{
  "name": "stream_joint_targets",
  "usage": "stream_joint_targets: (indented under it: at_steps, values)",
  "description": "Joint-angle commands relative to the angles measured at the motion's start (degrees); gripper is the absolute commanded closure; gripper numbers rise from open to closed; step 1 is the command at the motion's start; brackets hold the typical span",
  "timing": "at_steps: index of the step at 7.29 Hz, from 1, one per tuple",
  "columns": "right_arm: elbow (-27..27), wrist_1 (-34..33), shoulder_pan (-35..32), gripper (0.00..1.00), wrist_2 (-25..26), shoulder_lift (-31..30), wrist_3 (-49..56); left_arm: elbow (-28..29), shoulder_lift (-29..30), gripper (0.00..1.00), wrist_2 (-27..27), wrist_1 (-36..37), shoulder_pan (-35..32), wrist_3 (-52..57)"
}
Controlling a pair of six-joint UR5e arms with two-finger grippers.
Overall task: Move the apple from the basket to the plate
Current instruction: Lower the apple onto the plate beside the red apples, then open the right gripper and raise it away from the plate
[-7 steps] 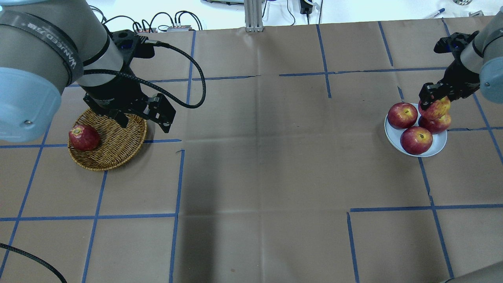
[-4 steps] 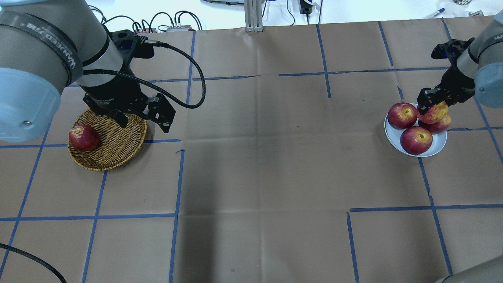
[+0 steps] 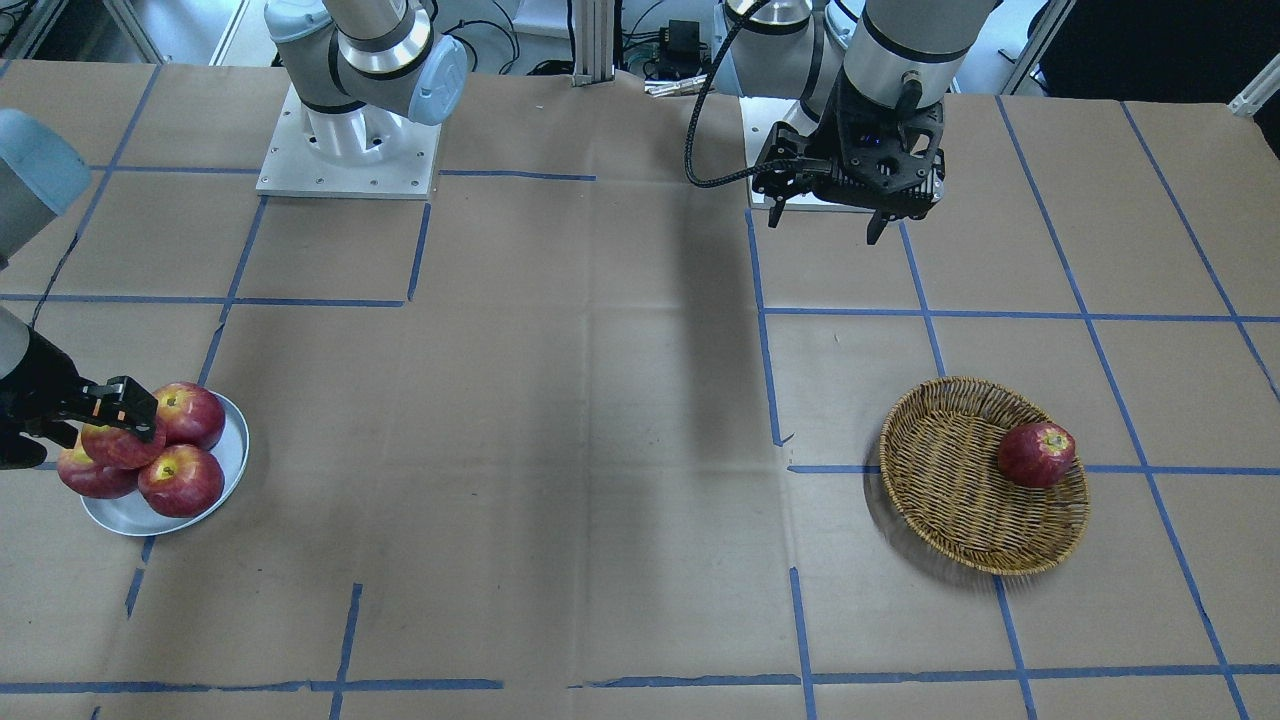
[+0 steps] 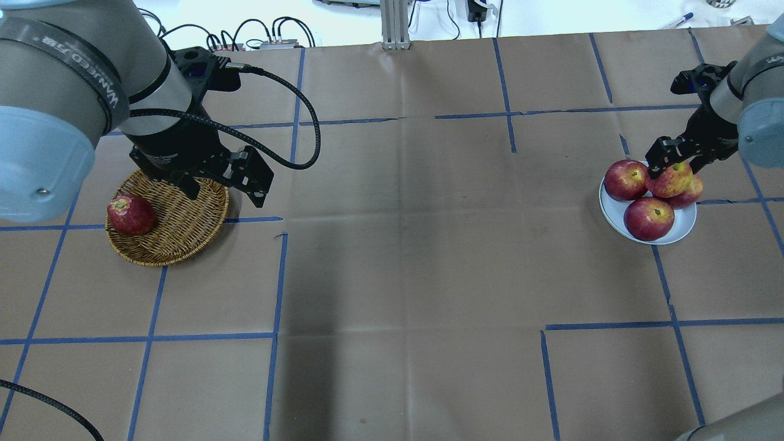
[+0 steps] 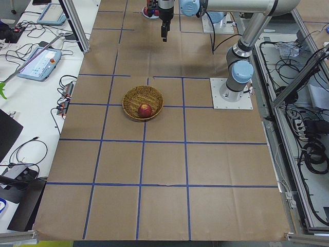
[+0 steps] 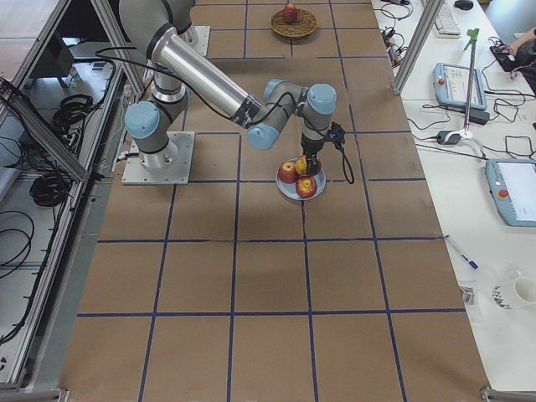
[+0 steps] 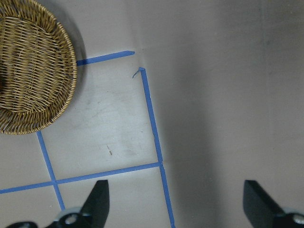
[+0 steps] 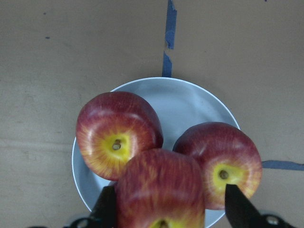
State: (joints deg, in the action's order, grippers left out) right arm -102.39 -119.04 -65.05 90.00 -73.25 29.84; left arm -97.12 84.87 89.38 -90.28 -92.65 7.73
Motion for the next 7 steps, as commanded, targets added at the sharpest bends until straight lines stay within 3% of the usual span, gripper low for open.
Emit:
stream_joint_targets:
  at_steps: [1, 2, 4, 5, 7]
  values:
    - [0.8, 0.4, -0.1, 0.0, 0.2, -0.8, -0.1, -0.2, -0.1, 0.01, 0.0, -0.1, -0.1, 0.0]
    - [1.7, 1.3, -0.4, 0.0, 0.1, -2.5, -0.2, -0.2, -0.1, 0.01, 0.0, -0.1, -0.1, 0.0]
    - [7.0, 11.9, -1.8, 0.0, -0.4, -6.9, -1.9, -0.2, -0.1, 0.01, 0.0, -0.1, -0.1, 0.0]
    - [10.7, 19.9, -4.3, 0.0, -0.4, -8.5, -4.5, -0.1, -0.1, 0.01, 0.0, -0.1, -0.1, 0.0]
    - [11.9, 25.8, -10.8, 0.0, -0.4, -13.4, -14.3, 0.0, -0.1, 0.01, 0.0, -0.1, -0.1, 0.0]
